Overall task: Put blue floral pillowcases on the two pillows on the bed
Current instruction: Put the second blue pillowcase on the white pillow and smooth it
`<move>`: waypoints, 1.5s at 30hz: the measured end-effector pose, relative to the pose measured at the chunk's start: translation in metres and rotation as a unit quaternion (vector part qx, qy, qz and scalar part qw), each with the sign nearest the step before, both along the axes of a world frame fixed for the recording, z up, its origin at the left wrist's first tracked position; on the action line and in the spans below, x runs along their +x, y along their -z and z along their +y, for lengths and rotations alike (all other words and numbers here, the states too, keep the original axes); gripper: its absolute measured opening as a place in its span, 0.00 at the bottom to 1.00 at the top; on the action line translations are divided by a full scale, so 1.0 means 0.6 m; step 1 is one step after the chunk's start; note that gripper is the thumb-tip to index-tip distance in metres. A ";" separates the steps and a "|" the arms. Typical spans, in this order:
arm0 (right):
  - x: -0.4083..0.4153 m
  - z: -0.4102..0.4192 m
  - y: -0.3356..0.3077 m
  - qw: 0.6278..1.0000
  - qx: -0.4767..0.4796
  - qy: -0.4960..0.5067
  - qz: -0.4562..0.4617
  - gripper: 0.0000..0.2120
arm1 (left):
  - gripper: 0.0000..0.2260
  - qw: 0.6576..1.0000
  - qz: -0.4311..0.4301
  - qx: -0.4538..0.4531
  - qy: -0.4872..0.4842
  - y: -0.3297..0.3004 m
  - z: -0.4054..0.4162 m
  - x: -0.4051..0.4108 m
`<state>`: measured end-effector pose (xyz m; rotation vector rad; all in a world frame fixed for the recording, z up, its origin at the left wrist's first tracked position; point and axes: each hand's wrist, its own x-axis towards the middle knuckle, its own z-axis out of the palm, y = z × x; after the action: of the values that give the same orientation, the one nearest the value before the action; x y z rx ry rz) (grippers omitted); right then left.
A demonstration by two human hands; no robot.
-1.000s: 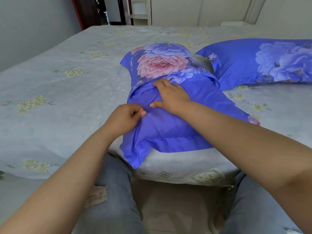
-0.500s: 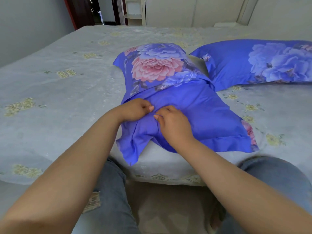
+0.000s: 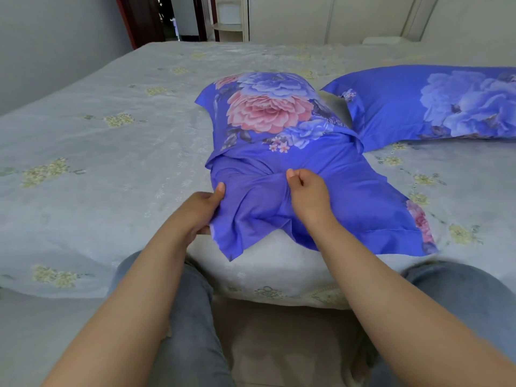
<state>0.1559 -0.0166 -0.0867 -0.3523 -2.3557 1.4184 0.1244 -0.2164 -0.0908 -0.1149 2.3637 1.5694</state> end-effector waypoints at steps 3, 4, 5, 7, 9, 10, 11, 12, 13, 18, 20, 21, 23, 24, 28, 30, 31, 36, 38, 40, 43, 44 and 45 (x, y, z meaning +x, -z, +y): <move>0.018 -0.015 0.010 0.988 0.156 -0.004 -0.013 0.15 | 0.20 0.976 0.190 -0.071 -0.084 0.001 -0.034 -0.029; 0.021 -0.016 0.010 0.979 0.201 -0.006 -0.020 0.15 | 0.20 0.952 0.244 -0.144 -0.120 -0.001 -0.055 -0.045; 0.022 -0.014 0.010 0.973 0.229 -0.006 -0.022 0.16 | 0.20 0.933 0.266 -0.189 -0.150 -0.005 -0.077 -0.059; 0.024 -0.009 0.008 0.972 0.235 -0.006 -0.004 0.15 | 0.21 0.921 0.263 -0.231 -0.173 -0.013 -0.116 -0.077; 0.032 -0.009 0.011 0.979 0.204 -0.018 0.020 0.12 | 0.20 0.915 0.262 -0.270 -0.147 -0.014 -0.114 -0.073; 0.032 -0.014 0.012 0.983 0.180 -0.033 0.029 0.10 | 0.19 0.911 0.276 -0.281 -0.122 -0.019 -0.097 -0.066; 0.034 -0.022 0.013 0.985 0.161 -0.052 0.034 0.08 | 0.17 0.909 0.298 -0.277 -0.092 -0.023 -0.075 -0.054; 0.035 -0.027 0.012 0.985 0.154 -0.070 0.035 0.08 | 0.14 0.908 0.328 -0.255 -0.049 -0.027 -0.047 -0.041; 0.036 -0.028 0.010 0.984 0.152 -0.085 0.036 0.09 | 0.12 0.901 0.364 -0.236 0.008 -0.026 -0.020 -0.028; 0.038 0.019 -0.014 0.968 0.224 -0.030 0.110 0.09 | 0.09 0.820 0.468 -0.311 0.110 -0.023 0.049 -0.024; 0.039 0.060 -0.009 0.948 0.292 0.024 0.128 0.16 | 0.06 0.816 0.456 -0.340 0.102 -0.033 0.066 -0.030; 0.042 0.076 -0.005 0.948 0.295 0.033 0.112 0.20 | 0.06 0.819 0.447 -0.348 0.092 -0.038 0.070 -0.036; 0.053 0.086 0.000 0.962 0.258 0.013 0.083 0.25 | 0.07 0.853 0.405 -0.323 0.058 -0.047 0.066 -0.062; 0.058 0.082 0.002 0.963 0.255 -0.002 0.087 0.25 | 0.07 0.882 0.369 -0.290 0.043 -0.050 0.062 -0.079; 0.068 0.065 0.011 0.947 0.282 0.058 0.145 0.20 | 0.09 0.932 0.266 -0.245 0.005 -0.049 0.075 -0.115; 0.065 0.079 0.016 0.936 0.300 0.129 0.131 0.16 | 0.10 0.873 0.350 -0.341 -0.014 -0.050 0.099 -0.097; 0.064 0.088 0.021 0.936 0.298 0.148 0.114 0.13 | 0.11 0.829 0.418 -0.371 -0.018 -0.053 0.110 -0.082; 0.061 0.104 0.023 0.945 0.261 0.150 0.126 0.10 | 0.09 0.724 0.610 -0.322 0.007 -0.030 0.150 0.003; 0.058 0.100 0.007 0.935 0.270 0.148 0.178 0.10 | 0.14 0.734 0.594 -0.327 0.042 -0.008 0.161 0.027; 0.056 0.090 -0.009 0.908 0.305 0.115 0.261 0.10 | 0.17 0.749 0.570 -0.333 0.063 0.011 0.161 0.036; 0.057 0.076 -0.029 0.866 0.364 0.041 0.341 0.11 | 0.20 0.771 0.553 -0.308 0.066 0.029 0.147 0.030; 0.055 0.077 -0.038 0.871 0.365 0.043 0.326 0.11 | 0.21 0.786 0.542 -0.291 0.068 0.032 0.139 0.026; 0.051 0.080 -0.048 0.893 0.340 0.058 0.290 0.12 | 0.22 0.800 0.527 -0.280 0.066 0.034 0.131 0.021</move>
<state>0.1864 0.0316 -0.0580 0.1180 -2.0917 0.4647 0.1371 -0.1377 -0.1110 1.0440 3.4757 0.8478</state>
